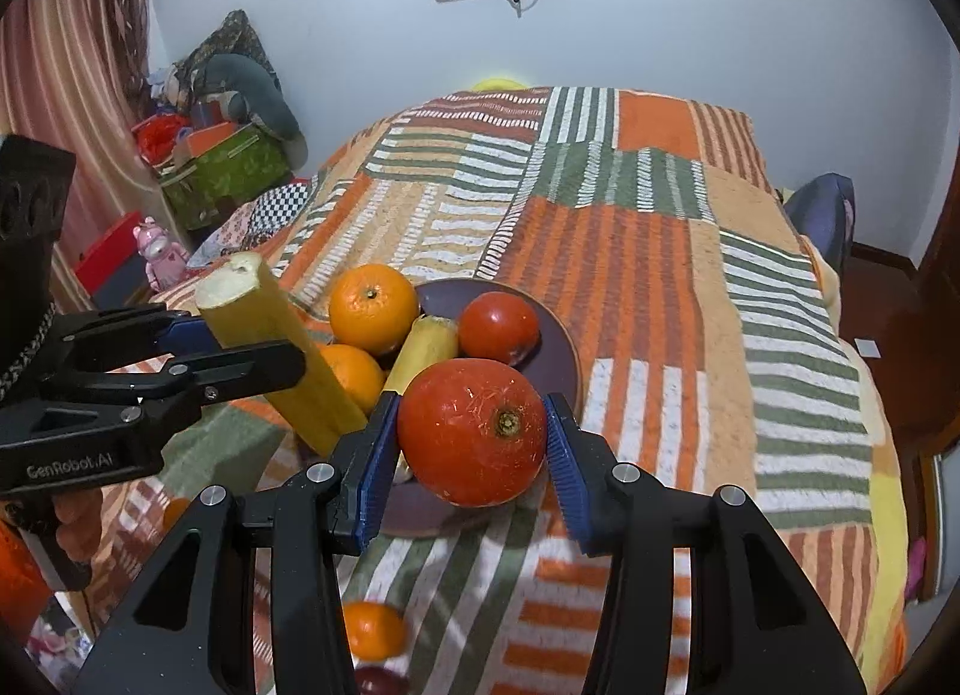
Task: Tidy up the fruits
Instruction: 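Lower the tomato with the right tool while the left tool lowers the yellow fruit onto the plate, then open both tools to release the fruits on the plate and lift away, then grasp a small tangerine with the right tool while the left tool grasps another tangerine, then carry the tangerine with the right tool while the left tool carries its tangerine onto the plate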
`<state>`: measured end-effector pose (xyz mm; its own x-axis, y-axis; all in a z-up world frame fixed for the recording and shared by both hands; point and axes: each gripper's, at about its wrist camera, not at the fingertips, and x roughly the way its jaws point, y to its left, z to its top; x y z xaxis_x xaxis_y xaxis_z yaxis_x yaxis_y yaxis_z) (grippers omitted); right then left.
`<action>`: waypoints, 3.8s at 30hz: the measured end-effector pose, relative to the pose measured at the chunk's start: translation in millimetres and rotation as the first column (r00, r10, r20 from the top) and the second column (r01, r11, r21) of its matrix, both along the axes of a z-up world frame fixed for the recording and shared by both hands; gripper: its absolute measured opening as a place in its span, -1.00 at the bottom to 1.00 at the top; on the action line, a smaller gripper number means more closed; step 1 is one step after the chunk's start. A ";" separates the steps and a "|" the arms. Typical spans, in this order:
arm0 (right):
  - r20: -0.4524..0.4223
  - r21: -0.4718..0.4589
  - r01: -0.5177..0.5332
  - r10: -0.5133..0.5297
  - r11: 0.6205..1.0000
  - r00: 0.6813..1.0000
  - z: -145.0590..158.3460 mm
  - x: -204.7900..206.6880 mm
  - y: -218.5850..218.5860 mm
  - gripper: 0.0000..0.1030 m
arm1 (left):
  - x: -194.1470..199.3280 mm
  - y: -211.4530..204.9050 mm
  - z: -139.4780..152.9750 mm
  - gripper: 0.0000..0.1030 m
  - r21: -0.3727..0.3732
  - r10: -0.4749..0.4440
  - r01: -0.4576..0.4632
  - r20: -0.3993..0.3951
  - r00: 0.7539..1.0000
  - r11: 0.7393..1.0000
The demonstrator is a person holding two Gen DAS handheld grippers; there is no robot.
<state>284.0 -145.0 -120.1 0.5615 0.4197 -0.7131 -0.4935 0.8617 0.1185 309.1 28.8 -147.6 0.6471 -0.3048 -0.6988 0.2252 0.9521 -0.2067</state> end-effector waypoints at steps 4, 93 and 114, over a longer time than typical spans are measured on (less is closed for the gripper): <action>-0.017 -0.025 -0.013 0.013 1.000 1.000 -11.0 15.7 9.9 -0.15 | 18.3 6.0 -4.2 -0.26 -0.033 0.012 -0.012 -0.009 1.000 0.999; -0.174 -0.106 -0.078 0.059 0.991 0.983 -65.6 -74.5 18.2 -0.27 | -117.6 55.6 -77.0 -0.27 0.097 0.148 -0.132 -0.194 0.970 0.987; -0.051 -0.073 -0.046 0.043 0.996 0.998 -26.6 -64.2 4.3 -0.37 | -92.4 29.8 -25.6 -0.28 0.058 0.101 -0.097 -0.083 0.991 0.994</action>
